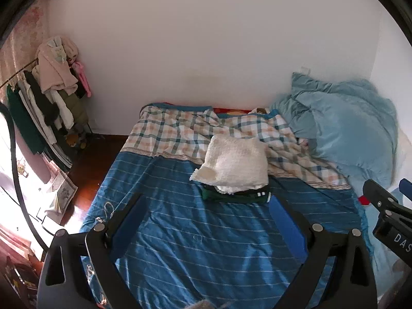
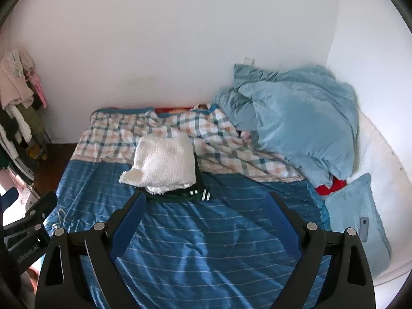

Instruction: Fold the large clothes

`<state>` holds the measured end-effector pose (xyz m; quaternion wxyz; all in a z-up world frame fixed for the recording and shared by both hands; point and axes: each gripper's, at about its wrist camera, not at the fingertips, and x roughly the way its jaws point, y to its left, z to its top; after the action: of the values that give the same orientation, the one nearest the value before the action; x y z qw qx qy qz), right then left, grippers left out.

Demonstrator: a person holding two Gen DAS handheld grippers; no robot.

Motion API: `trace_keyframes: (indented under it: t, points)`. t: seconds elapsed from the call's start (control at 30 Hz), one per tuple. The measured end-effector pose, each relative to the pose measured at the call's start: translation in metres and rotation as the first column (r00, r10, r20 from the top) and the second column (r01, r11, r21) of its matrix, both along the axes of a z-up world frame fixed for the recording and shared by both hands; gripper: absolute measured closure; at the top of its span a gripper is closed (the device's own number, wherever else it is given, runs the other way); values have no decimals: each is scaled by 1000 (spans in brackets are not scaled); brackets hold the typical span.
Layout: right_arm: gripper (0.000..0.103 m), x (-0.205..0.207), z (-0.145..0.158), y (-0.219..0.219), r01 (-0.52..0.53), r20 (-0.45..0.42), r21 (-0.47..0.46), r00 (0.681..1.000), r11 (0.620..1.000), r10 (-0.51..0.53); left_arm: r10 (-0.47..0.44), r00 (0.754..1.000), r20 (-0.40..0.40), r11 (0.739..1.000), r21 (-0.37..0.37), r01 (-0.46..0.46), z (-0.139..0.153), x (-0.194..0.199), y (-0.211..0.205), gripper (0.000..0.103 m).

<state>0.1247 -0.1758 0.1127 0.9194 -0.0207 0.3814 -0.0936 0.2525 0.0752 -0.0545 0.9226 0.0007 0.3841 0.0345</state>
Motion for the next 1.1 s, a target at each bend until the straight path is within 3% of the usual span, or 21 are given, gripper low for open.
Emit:
trace_keyframes:
  t: [0.2,0.37,1.1]
  points:
    - [6,-38,26,-10,-15,36,12,999,1000,14,10,999,40,999,35,-11,16,-25,-10,6]
    - [5,-57,38,-16,-38,49,4,998,999,38,3,999,53,1000,6,-3,23,-40,-15,4]
    - [4,-62,50,-26,-101,64,15,993,995,100,27,997,73,999,20,-28,29,-57,-25,4]
